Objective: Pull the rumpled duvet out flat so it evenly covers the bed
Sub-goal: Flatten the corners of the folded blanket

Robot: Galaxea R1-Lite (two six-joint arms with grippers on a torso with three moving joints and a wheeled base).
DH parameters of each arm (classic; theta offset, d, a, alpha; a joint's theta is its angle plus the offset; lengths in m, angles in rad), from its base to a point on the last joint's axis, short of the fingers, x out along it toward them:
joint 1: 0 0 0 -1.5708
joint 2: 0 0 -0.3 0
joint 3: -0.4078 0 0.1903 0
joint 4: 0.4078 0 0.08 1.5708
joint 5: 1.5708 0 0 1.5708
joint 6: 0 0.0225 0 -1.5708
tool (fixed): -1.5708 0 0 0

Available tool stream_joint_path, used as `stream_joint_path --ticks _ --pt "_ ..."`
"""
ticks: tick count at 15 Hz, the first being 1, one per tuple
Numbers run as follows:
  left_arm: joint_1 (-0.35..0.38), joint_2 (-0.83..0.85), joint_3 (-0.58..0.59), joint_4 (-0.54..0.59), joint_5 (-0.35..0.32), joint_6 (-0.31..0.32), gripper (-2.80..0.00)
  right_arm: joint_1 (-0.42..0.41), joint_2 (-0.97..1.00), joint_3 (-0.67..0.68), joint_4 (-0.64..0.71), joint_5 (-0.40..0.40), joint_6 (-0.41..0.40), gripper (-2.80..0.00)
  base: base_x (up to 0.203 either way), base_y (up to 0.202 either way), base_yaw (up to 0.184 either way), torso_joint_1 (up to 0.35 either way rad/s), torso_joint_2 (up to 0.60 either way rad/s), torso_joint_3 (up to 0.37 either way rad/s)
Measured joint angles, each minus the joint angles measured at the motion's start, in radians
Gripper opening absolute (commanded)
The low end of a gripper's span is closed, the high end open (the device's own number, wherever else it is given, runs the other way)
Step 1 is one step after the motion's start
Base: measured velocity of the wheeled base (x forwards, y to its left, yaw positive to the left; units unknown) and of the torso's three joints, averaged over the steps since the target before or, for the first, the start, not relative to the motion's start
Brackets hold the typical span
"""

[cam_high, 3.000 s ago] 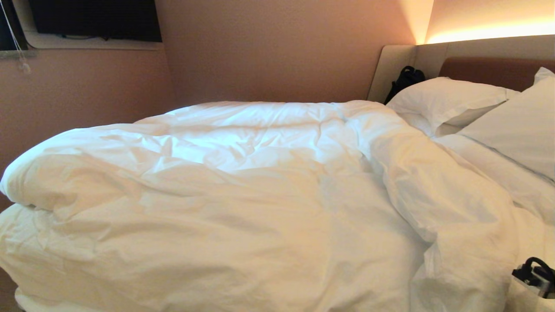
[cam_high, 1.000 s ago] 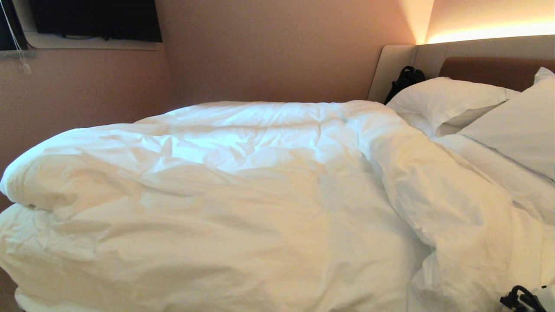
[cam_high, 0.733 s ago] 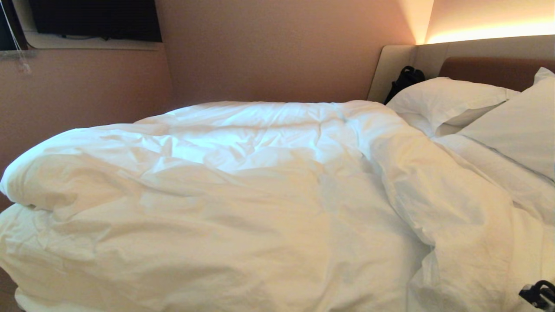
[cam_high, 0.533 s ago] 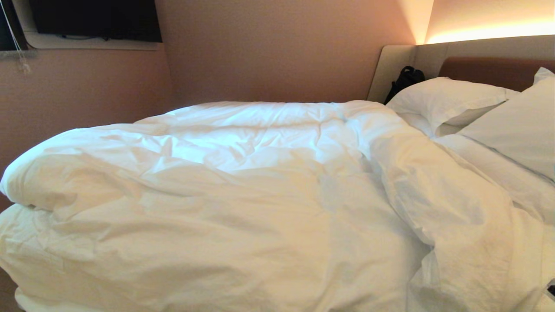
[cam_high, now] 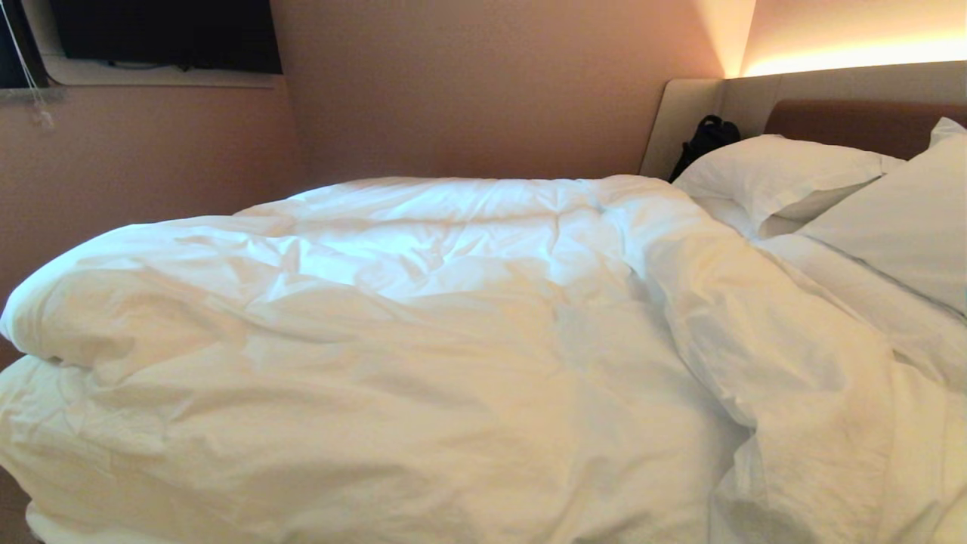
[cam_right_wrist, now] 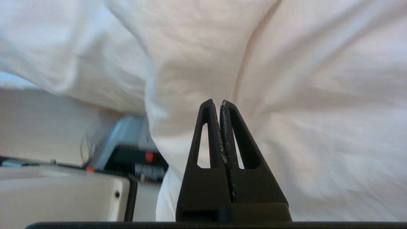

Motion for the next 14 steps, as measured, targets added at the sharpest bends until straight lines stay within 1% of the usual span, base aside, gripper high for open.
stream_joint_path --ticks 4,7,10,12,14 --pt "0.000 0.000 0.000 0.000 0.000 0.000 -2.80 0.000 -0.195 0.037 0.006 -0.035 -0.025 -2.80 0.000 0.000 0.000 0.000 0.00 0.000" --pt "0.000 0.000 0.000 0.000 0.000 0.000 -2.80 0.000 -0.269 0.061 -0.001 -0.077 -0.041 -2.80 0.000 0.000 0.000 0.000 0.00 0.000" --pt "0.000 0.000 0.000 0.000 0.000 0.000 -2.80 0.000 -0.291 0.038 -0.002 -0.145 -0.041 -2.80 0.000 0.000 0.000 0.000 0.00 0.000" --pt "0.000 0.000 0.000 0.000 0.000 0.000 -2.80 -0.002 -0.296 0.010 0.003 -0.208 -0.042 -2.80 0.000 0.000 0.000 0.000 0.00 0.000" --pt "0.000 0.000 0.000 0.000 0.000 0.000 -2.80 -0.032 -0.285 -0.010 0.012 -0.277 -0.042 -2.80 0.000 0.000 0.000 0.000 0.00 0.000"
